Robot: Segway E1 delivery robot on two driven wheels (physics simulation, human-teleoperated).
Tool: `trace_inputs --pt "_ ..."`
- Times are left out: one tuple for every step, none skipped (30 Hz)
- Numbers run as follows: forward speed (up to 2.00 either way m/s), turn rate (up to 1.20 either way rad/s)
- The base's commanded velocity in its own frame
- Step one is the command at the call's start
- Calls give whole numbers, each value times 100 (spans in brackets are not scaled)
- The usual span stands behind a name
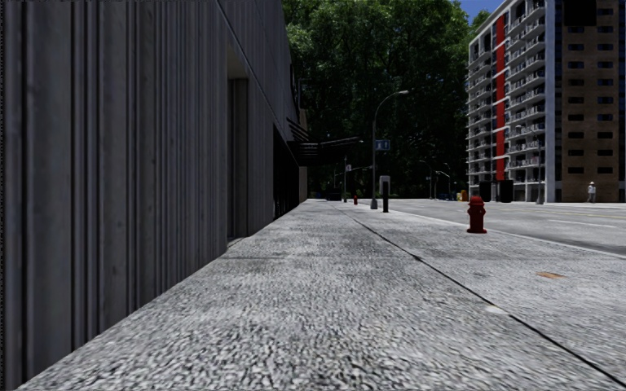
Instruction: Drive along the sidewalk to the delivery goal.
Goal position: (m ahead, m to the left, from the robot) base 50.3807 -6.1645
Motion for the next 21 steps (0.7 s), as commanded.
trace_inputs --pt "200 0" --pt "200 0" --pt "200 0" --pt "200 0" --pt "200 0" --pt "200 0" --pt "200 0" --pt "200 0" --pt "200 0" --pt "200 0" --pt "200 0" --pt "200 0" --pt "200 0" --pt "200 0" --pt "200 0" --pt "200 0" --pt "200 0" --pt "200 0" --pt "200 0" --pt "200 -5" --pt "200 -5"
